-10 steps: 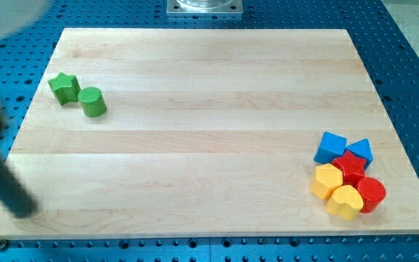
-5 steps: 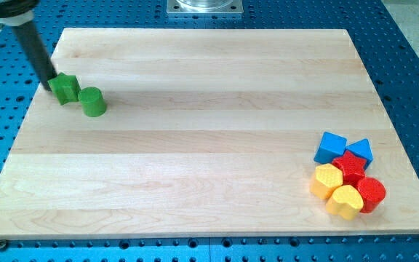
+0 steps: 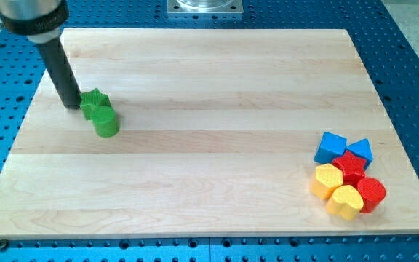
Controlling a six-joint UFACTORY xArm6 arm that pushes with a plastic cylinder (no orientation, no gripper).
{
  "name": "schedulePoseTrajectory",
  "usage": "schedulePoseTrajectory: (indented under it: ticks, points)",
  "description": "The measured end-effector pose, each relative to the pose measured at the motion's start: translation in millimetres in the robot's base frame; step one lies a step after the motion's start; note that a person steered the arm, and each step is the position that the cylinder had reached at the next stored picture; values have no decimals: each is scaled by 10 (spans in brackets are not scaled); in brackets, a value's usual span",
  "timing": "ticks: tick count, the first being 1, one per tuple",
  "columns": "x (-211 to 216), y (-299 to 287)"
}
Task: Place the green circle diagonally bottom left to the green star
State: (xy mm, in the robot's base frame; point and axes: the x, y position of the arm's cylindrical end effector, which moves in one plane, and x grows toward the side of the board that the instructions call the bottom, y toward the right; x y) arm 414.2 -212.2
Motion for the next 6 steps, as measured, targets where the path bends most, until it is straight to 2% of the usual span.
schedulePoseTrajectory:
  ticks: [1,2,5,6]
  points:
    - [148,655]
    - [170,982]
    - [170,983]
    - [268,-28]
